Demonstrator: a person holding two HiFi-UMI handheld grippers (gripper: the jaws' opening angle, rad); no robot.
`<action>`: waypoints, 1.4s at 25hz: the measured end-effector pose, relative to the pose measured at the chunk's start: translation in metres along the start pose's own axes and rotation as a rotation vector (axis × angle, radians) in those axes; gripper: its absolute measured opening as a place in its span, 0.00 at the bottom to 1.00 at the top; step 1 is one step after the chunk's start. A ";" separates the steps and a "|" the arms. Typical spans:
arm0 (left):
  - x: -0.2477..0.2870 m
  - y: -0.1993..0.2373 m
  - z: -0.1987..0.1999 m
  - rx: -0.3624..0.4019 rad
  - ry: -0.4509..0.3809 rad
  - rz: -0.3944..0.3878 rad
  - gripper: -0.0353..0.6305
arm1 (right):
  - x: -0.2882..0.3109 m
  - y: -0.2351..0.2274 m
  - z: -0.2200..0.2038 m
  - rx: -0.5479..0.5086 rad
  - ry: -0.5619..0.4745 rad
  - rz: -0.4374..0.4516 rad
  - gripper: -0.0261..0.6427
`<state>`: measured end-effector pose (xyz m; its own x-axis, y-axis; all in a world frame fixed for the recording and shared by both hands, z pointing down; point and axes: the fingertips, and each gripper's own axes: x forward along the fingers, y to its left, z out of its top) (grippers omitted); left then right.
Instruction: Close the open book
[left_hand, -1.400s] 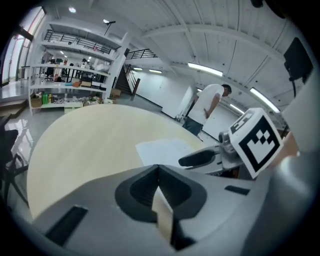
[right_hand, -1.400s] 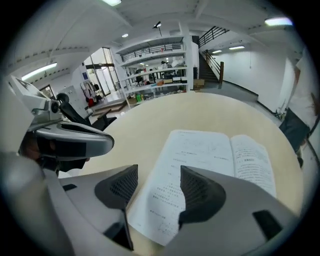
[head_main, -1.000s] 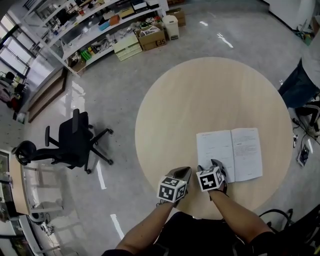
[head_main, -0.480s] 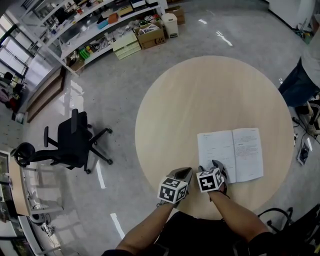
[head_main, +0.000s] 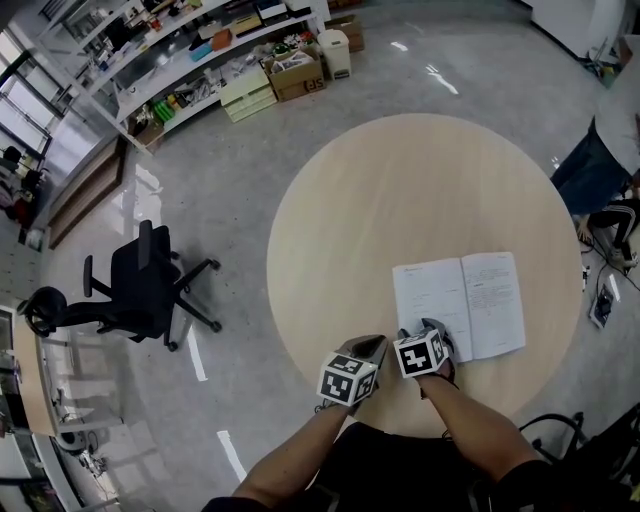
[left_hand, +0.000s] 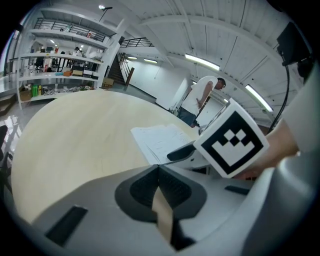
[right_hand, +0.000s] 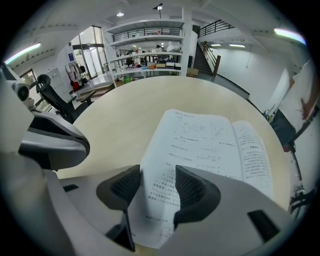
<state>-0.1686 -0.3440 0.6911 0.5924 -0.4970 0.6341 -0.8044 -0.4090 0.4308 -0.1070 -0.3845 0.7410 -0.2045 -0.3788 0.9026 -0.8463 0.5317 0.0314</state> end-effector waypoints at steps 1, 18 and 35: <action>0.000 -0.001 0.000 0.002 0.001 -0.001 0.04 | -0.001 -0.002 -0.001 0.000 -0.002 -0.002 0.37; -0.001 -0.013 -0.001 0.006 -0.010 -0.015 0.04 | -0.013 -0.025 -0.008 0.125 -0.022 -0.002 0.13; 0.007 -0.036 0.008 0.033 -0.019 -0.057 0.04 | -0.072 -0.068 0.008 0.267 -0.153 0.042 0.09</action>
<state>-0.1353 -0.3394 0.6751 0.6379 -0.4864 0.5971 -0.7678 -0.4621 0.4438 -0.0390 -0.3993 0.6700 -0.2972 -0.4813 0.8247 -0.9306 0.3392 -0.1374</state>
